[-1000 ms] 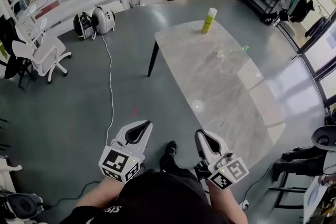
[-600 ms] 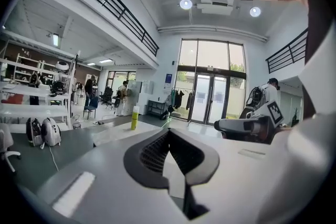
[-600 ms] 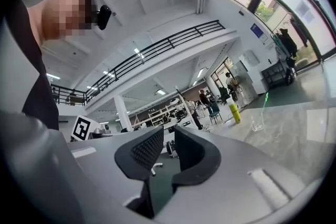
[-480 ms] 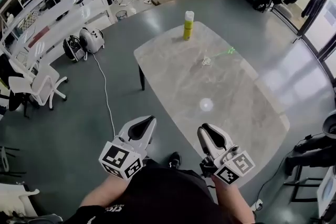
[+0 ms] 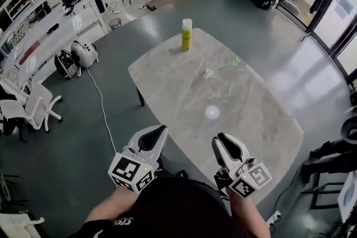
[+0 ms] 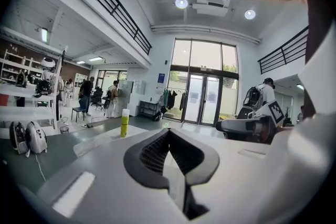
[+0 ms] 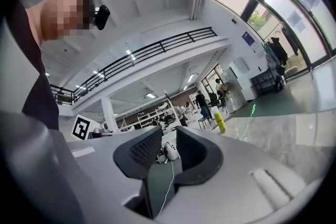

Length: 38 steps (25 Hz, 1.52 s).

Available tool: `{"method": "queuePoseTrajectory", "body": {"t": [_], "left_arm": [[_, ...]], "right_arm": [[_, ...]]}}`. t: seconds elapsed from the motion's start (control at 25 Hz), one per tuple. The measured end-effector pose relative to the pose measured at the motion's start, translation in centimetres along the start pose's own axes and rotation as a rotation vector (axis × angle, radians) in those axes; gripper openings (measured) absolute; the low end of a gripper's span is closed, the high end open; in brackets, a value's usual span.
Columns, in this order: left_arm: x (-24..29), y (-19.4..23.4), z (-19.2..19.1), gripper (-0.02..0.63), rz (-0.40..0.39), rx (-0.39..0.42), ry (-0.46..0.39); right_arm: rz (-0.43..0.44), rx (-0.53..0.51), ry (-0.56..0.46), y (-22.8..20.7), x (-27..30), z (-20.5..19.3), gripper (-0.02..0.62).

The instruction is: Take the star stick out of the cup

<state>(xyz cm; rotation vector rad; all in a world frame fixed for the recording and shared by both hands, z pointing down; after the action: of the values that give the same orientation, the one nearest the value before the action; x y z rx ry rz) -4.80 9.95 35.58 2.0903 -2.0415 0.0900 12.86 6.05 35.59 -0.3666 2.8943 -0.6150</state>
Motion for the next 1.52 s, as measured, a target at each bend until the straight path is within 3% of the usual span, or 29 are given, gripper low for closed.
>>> {"method": "queuePoseTrajectory", "body": {"t": [0.48, 0.8, 1.12, 1.52], "left_arm": [[11.1, 8.9, 2.0, 0.002, -0.172, 0.039, 0.016], [16.0, 14.0, 3.7, 0.002, -0.300, 0.062, 0.033], [18.7, 12.7, 4.2, 0.002, -0.397, 0.085, 0.049], [21.3, 7.8, 3.9, 0.002, -0.350, 0.051, 0.061]], "right_arm": [[-0.160, 0.008, -0.049, -6.0, 11.0, 1.1, 0.104], [-0.297, 0.007, -0.106, -7.7, 16.5, 1.3, 0.104], [-0.402, 0.003, -0.128, -8.3, 15.2, 1.6, 0.104], [-0.389, 0.010, -0.106, -12.2, 9.7, 2.4, 0.114]]}}
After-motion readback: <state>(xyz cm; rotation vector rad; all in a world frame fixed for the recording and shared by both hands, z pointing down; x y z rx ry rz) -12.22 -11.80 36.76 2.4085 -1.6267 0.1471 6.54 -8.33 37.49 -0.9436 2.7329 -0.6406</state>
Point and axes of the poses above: the fingertips, and each gripper's own axes: x forward along the fingers, y to its left, z out of its top, the point moved 2 cm from there along -x, backward along the fingers, and after that the axes turned 13 degrees about z, right-handed, at the moved point
